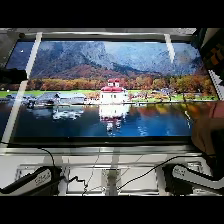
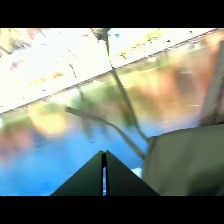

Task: Fold the clothes and pants, and hang the long-sleeved shirts on hangers.

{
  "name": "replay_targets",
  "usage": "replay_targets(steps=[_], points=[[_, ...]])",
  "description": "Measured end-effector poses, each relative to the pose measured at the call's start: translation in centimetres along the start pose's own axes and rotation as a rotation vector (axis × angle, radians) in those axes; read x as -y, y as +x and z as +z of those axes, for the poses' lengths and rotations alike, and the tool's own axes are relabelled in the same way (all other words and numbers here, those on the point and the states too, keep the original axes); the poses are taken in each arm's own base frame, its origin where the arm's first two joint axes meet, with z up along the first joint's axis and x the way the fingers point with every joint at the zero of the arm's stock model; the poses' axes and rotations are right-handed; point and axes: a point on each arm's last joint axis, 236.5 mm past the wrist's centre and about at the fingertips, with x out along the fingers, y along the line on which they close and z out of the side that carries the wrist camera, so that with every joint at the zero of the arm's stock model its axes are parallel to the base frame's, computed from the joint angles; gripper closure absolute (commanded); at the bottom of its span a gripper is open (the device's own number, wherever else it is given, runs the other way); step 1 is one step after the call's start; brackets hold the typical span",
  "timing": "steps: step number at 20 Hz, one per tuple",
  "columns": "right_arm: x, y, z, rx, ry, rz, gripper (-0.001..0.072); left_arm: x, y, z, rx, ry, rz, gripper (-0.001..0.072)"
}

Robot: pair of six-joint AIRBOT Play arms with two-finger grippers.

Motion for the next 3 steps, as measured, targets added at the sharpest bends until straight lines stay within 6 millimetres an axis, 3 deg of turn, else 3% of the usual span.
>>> replay_targets(steps=[3], points=[[-4.7, 0.2, 0.2, 0.002, -0.064, 0.045, 0.0691, 0.0, 0.0, 0.0, 0.0, 0.0, 0.0, 0.0646]])
